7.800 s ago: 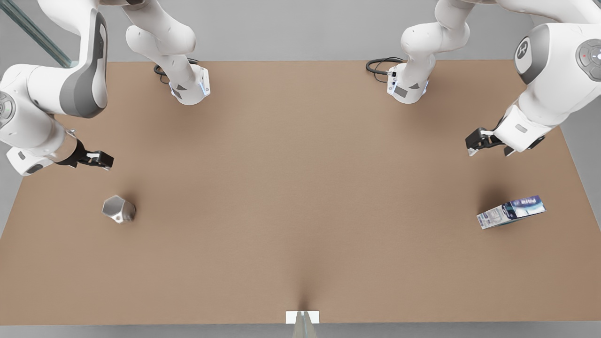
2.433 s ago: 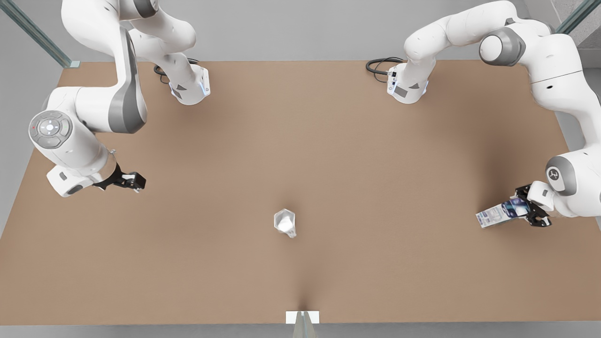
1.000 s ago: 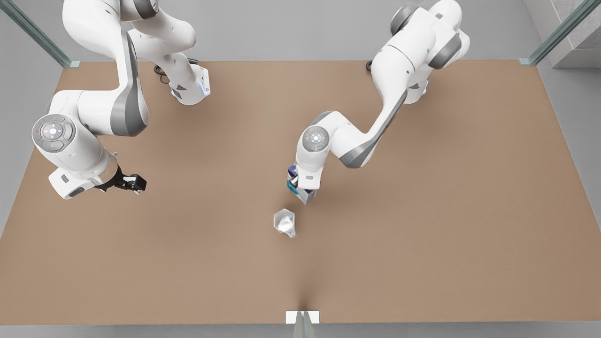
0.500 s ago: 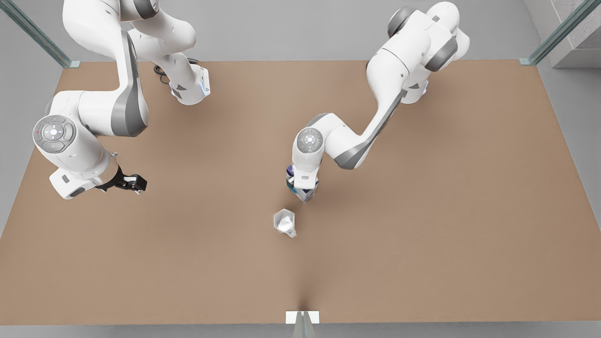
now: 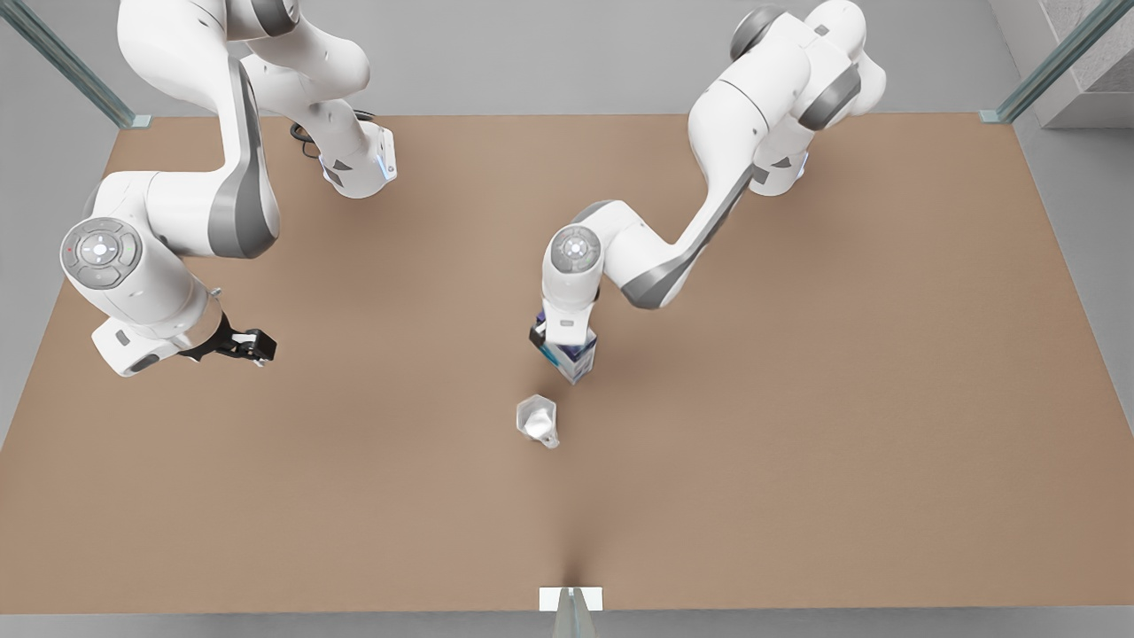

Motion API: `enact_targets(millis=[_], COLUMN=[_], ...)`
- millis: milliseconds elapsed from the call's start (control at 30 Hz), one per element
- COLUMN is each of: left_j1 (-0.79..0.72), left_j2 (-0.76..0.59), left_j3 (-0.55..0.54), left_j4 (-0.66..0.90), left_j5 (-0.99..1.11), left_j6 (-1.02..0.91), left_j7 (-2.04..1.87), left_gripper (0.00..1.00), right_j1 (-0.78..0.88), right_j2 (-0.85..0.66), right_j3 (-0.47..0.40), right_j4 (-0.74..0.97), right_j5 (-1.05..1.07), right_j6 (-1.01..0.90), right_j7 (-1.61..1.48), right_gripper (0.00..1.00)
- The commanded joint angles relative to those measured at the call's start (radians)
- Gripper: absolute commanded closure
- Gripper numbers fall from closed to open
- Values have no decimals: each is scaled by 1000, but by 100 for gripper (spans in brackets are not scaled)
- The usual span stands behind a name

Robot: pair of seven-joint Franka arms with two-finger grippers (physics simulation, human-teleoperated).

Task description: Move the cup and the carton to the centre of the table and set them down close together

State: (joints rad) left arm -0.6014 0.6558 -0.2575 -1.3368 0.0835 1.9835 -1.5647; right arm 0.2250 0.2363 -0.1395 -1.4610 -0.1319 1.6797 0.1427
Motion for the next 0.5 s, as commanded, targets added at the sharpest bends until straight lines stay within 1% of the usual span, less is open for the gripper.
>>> enact_targets(millis=[0,33,100,167,200,233,267,333,367,400,467], left_j1=[-1,-6,-4,15,94,199,311,523,611,628,647], left_j2=[-1,-2,-13,-41,-94,-142,-163,-176,-176,-206,-378], left_j3=[-2,-2,-5,3,1,6,20,32,31,32,35], left_j4=[1,13,61,172,185,185,183,182,180,177,113], left_j5=[-4,-4,-7,-11,-31,-79,-71,-27,-2,-4,-13], left_j6=[-3,-15,-101,-316,-394,-528,-626,-681,-675,-669,-666], left_j7=[0,-2,-9,8,115,435,772,1300,1439,1442,1443], left_gripper=[0,0,0,0,0,0,0,0,0,0,0], right_j1=[0,-1,-1,0,0,-1,-1,-1,-1,-1,-1], right_j2=[0,0,0,0,0,0,0,0,-2,-2,-2], right_j3=[0,0,0,0,0,0,0,0,0,0,0], right_j4=[1,1,1,1,1,1,1,-1,1,1,1], right_j5=[0,0,0,0,0,0,0,0,0,-2,0], right_j6=[0,0,0,0,0,0,0,-2,-2,-2,-2], right_j7=[0,0,0,0,2,0,0,0,0,0,0], right_gripper=[0,0,0,0,0,0,0,0,0,0,0])
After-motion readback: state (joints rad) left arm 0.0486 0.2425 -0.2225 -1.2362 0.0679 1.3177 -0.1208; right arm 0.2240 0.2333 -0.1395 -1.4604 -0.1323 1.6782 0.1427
